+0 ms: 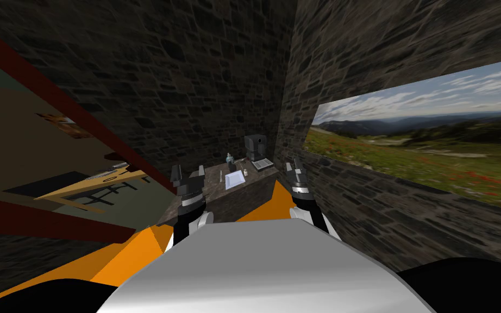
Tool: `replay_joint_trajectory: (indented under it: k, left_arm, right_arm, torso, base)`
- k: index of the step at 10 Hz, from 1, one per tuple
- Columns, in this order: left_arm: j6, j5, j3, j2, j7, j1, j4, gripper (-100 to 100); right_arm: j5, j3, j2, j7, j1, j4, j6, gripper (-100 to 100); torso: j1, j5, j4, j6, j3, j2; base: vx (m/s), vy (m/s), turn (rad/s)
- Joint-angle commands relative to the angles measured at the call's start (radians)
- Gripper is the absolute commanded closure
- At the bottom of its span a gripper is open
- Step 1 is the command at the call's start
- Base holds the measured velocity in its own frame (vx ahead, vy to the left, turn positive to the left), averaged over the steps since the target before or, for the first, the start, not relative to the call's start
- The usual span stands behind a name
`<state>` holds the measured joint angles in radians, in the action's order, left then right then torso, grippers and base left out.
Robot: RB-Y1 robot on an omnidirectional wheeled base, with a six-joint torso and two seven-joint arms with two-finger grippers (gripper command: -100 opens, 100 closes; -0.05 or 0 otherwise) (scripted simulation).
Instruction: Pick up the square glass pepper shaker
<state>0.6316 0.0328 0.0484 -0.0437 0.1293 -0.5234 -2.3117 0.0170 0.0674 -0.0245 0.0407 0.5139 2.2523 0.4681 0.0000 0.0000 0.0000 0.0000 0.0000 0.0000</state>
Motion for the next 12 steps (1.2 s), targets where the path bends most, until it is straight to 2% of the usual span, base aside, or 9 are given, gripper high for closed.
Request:
replay_joint_trajectory:
  k: [1, 2, 3, 5, 7, 9, 12]
  left_arm:
    - [-0.005, 0.001, 0.007, 0.05, 0.013, 0.002, 0.008, -100]
    - [-0.011, 0.003, 0.015, 0.078, 0.026, 0.004, 0.016, -100]
    - [-0.011, 0.003, 0.015, 0.088, 0.026, 0.004, 0.016, -100]
    - [-0.026, 0.006, 0.037, 0.148, 0.061, 0.01, 0.036, -100]
    - [-0.047, 0.009, 0.067, 0.191, 0.109, 0.018, 0.062, -100]
    - [-0.072, 0.013, 0.103, 0.219, 0.165, 0.027, 0.092, -100]
    - [-0.115, 0.019, 0.164, 0.239, 0.254, 0.042, 0.144, -100]
  right_arm:
    - [0.0, 0.0, 0.0, 0.0, 0.0, 0.0, 0.0, 0]
    - [0.0, 0.0, 0.0, 0.0, 0.0, 0.0, 0.0, 0]
    - [0.0, 0.0, 0.0, 0.0, 0.0, 0.0, 0.0, 0]
    - [0.0, 0.0, 0.0, 0.0, 0.0, 0.0, 0.0, 0]
    - [0.0, 0.0, 0.0, 0.0, 0.0, 0.0, 0.0, 0]
    - [0.0, 0.0, 0.0, 0.0, 0.0, 0.0, 0.0, 0]
    - [0.0, 0.0, 0.0, 0.0, 0.0, 0.0, 0.0, 0]
  torso:
    - [0.0, 0.0, 0.0, 0.0, 0.0, 0.0]
    - [-0.001, 0.0, 0.0, 0.0, 0.0, 0.0]
    - [-0.004, -0.001, 0.0, 0.0, 0.0, 0.0]
    - [-0.004, -0.001, 0.0, 0.0, 0.0, -0.001]
    - [-0.008, -0.002, 0.0, 0.0, -0.001, -0.001]
    - [-0.011, -0.003, -0.001, 0.0, -0.001, -0.002]
    - [-0.015, -0.003, 0.0, 0.0, -0.001, -0.002]
  base:
    - [0.008, -0.029, -0.018]
    - [0.003, -0.074, -0.019]
    - [0.006, -0.061, 0.0]
    - [0.01, -0.081, -0.023]
    - [0.027, -0.156, -0.029]
    - [0.034, -0.172, -0.029]
    - [0.021, -0.222, -0.032]
